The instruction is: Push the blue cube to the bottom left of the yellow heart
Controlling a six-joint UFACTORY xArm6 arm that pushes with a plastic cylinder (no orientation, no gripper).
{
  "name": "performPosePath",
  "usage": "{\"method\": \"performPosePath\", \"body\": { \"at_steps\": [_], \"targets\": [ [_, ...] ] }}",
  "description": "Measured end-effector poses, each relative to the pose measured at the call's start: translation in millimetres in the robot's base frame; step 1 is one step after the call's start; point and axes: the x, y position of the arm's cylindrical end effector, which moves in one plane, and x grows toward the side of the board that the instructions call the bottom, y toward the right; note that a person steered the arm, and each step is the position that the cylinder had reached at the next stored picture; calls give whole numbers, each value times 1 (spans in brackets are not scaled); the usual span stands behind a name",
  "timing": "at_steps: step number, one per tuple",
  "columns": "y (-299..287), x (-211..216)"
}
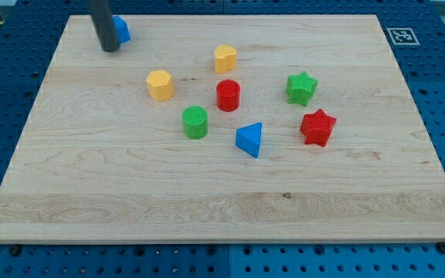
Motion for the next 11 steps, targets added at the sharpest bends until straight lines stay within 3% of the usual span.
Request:
{"method": "performPosePath", "body": {
  "at_steps": [2, 5, 7, 9, 11],
  "targets": [
    [-38, -49],
    [14, -53],
    [66, -21],
    [88, -41],
    [106, 12]
  ]
}}
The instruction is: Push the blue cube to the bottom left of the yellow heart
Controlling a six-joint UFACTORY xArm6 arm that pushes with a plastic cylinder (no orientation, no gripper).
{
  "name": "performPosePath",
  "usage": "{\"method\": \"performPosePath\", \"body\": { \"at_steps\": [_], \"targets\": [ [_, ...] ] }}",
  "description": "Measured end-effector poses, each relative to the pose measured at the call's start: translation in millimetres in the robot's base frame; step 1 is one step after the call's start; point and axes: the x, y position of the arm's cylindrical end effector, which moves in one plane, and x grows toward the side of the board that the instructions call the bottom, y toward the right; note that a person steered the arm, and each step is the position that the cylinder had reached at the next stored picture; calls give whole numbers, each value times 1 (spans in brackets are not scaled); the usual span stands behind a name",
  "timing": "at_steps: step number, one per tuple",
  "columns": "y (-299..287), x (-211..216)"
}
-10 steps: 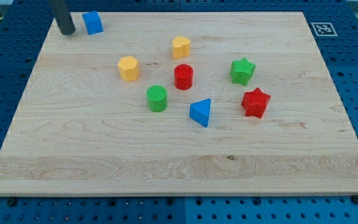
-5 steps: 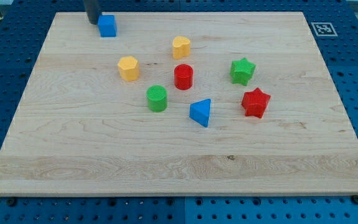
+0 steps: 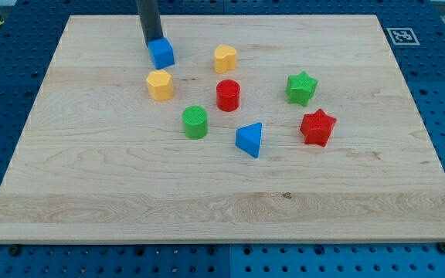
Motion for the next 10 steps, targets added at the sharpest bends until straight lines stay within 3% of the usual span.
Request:
{"method": "performPosePath", "body": {
  "at_steps": [5, 7, 9, 10],
  "targets": [
    [-27, 17],
    [21, 30],
    [13, -5],
    [44, 15]
  ]
}}
